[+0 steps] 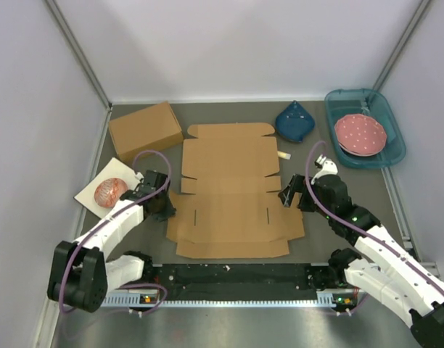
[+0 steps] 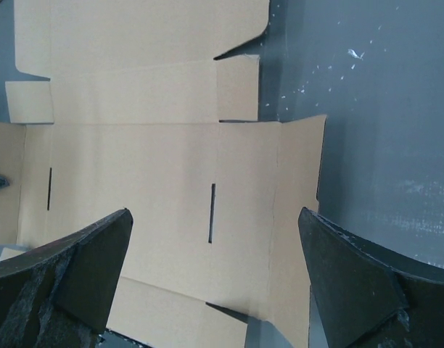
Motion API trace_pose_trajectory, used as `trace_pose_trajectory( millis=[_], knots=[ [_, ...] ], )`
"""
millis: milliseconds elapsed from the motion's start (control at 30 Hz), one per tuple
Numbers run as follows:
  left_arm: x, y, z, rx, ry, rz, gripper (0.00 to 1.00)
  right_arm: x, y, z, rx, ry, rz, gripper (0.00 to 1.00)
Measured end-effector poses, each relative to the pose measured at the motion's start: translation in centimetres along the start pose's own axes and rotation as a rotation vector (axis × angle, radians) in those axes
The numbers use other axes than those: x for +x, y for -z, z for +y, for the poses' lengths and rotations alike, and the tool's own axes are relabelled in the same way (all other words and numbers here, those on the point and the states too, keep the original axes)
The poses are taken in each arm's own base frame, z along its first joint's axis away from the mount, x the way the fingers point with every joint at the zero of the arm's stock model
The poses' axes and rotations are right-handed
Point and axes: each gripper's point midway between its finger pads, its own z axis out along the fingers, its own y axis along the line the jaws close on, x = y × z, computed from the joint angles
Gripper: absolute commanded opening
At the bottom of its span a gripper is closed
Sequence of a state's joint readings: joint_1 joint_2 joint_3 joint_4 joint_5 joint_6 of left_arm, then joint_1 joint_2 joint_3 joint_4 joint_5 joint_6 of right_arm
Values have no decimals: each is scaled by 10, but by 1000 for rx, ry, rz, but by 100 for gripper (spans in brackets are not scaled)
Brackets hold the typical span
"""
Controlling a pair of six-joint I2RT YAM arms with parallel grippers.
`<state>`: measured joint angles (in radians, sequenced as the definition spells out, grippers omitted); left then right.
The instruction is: Fold the paper box
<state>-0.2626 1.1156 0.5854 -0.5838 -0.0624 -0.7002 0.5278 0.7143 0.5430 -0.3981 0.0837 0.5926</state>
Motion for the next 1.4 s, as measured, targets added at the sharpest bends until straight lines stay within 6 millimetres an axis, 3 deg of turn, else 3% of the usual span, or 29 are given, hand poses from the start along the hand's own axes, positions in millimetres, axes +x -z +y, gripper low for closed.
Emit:
trace_pose_trajectory(
  millis=[100, 233, 367, 500, 600, 733, 1000, 1200, 1400],
  knots=[
    [9, -3, -2, 24, -14, 41, 0, 4, 1, -2, 6, 7, 14, 99],
    [8, 5, -15, 100, -39, 38, 0, 5, 4, -1, -5, 8, 23, 99],
    [-8, 32, -38, 230, -64, -42, 0, 3, 10, 5, -29, 7, 31, 99],
    [-38, 81, -79, 448, -114, -174, 0, -20, 24, 23, -75, 15, -4, 99],
    [-56, 114, -109, 579, -166, -226, 0, -50, 41, 40, -112, 32, -72, 99],
    [-70, 146, -134, 693, -243, -266, 0, -81, 64, 52, -140, 51, -167, 99],
    [-75, 209, -168, 907, -395, -300, 0, -85, 87, 48, -141, 58, -201, 99],
    [-83, 274, -194, 1109, -470, -382, 0, -99, 109, 59, -178, 67, -234, 98],
    [-100, 352, -227, 1325, -530, -424, 0, -127, 152, 76, -261, 75, -342, 98]
  ],
)
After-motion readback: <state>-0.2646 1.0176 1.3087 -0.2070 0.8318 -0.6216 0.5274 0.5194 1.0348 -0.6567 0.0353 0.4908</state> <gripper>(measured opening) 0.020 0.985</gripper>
